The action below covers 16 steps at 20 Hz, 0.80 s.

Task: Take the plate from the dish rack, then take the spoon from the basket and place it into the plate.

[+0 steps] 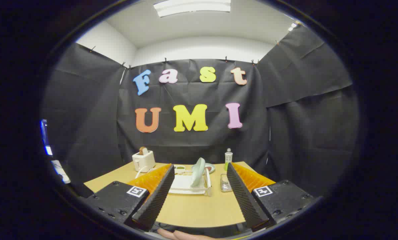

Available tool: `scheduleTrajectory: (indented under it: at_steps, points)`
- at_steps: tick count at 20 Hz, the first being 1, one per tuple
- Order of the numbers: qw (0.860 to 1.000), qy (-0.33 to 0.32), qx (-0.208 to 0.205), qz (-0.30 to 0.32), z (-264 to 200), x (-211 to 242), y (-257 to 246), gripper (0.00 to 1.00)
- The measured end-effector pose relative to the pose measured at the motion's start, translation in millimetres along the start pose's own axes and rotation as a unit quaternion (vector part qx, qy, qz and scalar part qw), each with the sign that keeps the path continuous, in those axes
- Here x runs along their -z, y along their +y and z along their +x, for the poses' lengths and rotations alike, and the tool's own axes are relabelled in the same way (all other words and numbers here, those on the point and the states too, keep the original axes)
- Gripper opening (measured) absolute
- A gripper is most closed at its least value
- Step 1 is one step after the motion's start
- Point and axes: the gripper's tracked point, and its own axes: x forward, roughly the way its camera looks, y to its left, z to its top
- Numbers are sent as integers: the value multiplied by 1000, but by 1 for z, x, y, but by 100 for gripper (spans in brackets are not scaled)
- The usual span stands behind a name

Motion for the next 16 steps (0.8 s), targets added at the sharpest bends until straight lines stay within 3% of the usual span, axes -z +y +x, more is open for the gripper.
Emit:
scheduleTrajectory:
  at_steps: [16]
  points:
    - [1000,21,3,-22,28,16,2,100]
